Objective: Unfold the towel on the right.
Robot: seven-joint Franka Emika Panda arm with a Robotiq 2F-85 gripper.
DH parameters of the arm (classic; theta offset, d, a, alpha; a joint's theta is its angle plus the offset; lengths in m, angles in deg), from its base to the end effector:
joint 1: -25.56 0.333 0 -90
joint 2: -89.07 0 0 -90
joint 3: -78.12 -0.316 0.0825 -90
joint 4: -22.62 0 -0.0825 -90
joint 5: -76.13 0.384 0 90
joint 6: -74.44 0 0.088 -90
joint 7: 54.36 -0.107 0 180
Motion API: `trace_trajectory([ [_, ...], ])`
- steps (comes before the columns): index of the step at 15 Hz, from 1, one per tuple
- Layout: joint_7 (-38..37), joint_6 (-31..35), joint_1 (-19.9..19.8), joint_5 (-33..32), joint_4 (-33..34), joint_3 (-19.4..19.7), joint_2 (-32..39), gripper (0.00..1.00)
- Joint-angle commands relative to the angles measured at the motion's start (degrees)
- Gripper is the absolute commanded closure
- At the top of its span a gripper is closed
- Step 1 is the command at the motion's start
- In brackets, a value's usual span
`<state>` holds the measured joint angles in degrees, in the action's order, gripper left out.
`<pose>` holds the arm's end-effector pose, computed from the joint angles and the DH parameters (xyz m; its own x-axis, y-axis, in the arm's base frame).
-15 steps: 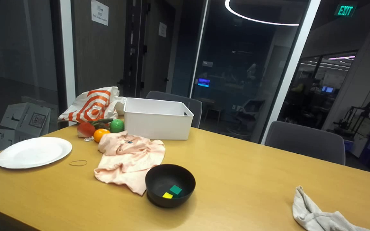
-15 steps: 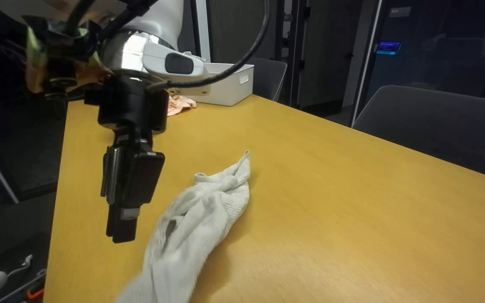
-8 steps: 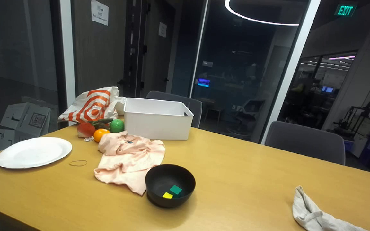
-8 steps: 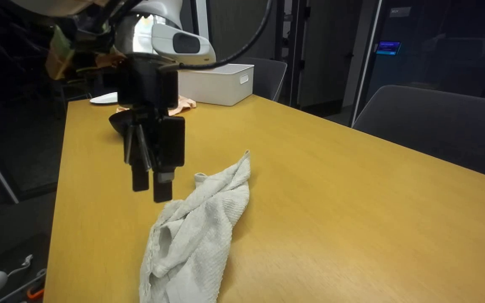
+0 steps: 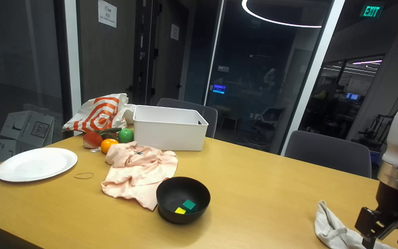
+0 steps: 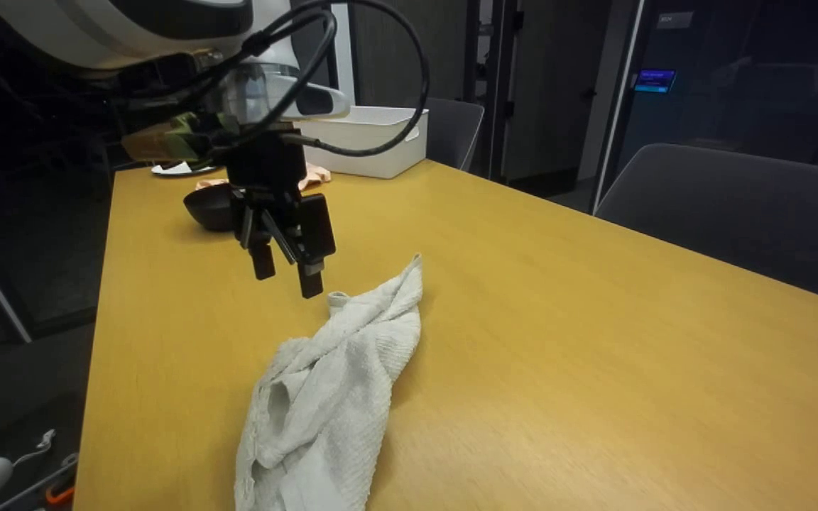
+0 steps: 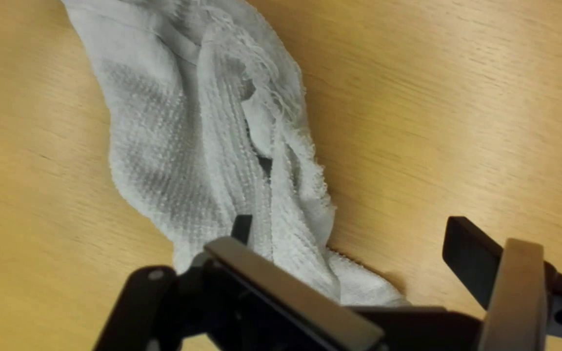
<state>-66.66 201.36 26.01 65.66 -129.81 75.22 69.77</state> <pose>0.3861 0.0157 0.3406 0.9953 -0.0490 -0.0832 -0.0342 -0.9847 0.1706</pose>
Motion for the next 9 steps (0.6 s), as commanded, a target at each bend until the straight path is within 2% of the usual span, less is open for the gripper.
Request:
trace_trajectory([
  [1,3.70,4.94,1.40,2.87,-0.92,-0.09,1.75,0.00],
  [9,8.73,14.60,1.16,6.31,-3.63,1.58,5.48,0.00],
])
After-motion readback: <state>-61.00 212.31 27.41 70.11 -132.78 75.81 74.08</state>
